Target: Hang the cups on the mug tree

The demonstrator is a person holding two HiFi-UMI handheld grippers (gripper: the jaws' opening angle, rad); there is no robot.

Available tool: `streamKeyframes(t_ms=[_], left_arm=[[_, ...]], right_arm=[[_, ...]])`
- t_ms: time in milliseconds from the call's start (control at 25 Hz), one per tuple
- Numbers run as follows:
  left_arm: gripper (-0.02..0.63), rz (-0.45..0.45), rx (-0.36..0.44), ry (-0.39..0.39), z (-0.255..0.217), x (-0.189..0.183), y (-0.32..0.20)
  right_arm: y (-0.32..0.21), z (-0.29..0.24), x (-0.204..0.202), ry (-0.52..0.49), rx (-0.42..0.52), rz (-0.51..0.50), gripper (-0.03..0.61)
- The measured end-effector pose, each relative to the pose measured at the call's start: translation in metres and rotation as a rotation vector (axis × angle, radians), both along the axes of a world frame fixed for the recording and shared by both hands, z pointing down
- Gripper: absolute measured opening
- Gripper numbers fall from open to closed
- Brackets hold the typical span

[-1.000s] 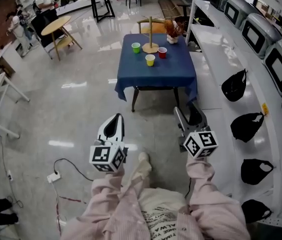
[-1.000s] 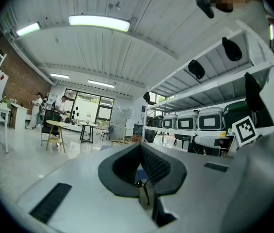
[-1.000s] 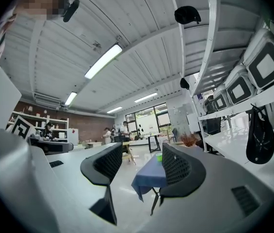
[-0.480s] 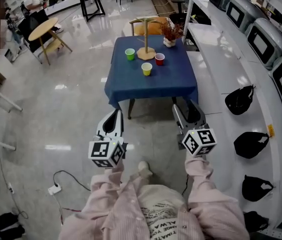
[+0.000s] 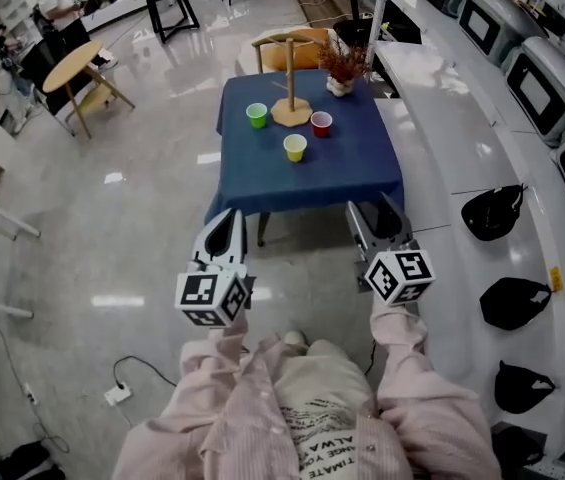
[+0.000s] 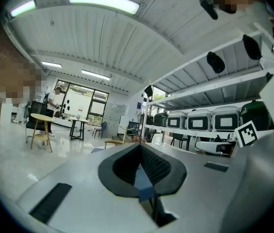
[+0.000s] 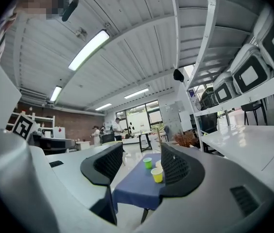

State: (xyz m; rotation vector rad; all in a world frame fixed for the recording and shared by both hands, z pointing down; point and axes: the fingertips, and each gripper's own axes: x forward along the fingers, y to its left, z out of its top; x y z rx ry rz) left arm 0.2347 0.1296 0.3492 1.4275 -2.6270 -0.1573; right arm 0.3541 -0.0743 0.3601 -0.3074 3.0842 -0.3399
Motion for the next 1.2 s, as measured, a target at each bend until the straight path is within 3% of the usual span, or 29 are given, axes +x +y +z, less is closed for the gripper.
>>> streamKeyframes(t_ms=[520,1200], left_arm=[[-0.002,0.008,-0.008,0.057,0.027,-0.044,-0.026],[-0.002,-0.027,-0.034,0.151,0.057,-0.165,-0.112]], right_arm=[[-0.03,0.03,-0.038,0.047,-0.023,0.029,0.227],[-0.128,0.062,-0.166,0.107,-0.06,0.029,0.227]])
